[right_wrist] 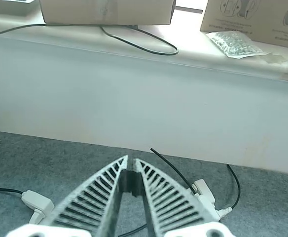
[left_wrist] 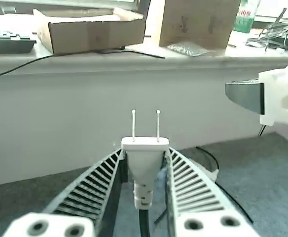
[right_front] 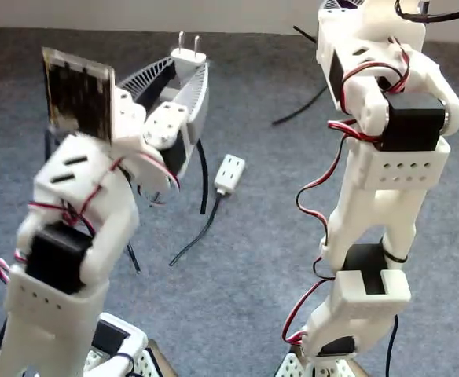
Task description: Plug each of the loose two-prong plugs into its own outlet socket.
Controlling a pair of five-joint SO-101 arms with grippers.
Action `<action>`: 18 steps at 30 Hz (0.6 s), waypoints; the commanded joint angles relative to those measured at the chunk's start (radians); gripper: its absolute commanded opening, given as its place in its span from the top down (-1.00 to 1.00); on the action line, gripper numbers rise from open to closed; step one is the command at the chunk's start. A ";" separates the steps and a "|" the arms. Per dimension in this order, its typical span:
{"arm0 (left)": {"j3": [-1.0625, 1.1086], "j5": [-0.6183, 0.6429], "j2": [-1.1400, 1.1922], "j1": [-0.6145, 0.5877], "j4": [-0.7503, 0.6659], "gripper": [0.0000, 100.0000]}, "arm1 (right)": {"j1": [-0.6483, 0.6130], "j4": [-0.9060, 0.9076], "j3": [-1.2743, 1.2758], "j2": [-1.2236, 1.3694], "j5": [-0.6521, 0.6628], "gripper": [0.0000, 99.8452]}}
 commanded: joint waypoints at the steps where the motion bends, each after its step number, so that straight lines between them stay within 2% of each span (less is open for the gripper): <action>1: 0.338 0.002 -0.183 -0.010 -0.373 0.99 | -0.045 0.018 -0.013 -0.018 0.011 0.97; 4: 0.521 0.002 -0.289 -0.010 -0.557 0.99 | -0.102 0.058 -0.041 -0.031 0.012 0.97; 6: 0.598 0.002 -0.334 -0.010 -0.612 0.99 | -0.133 0.087 -0.061 -0.051 0.012 0.97; 12: 0.733 0.006 -0.394 -0.004 -0.626 0.99 | -0.239 0.219 -0.133 -0.131 0.012 0.97; 18: 0.809 0.049 -0.438 0.050 -0.628 0.99 | -0.473 0.323 -0.157 -0.228 0.060 0.98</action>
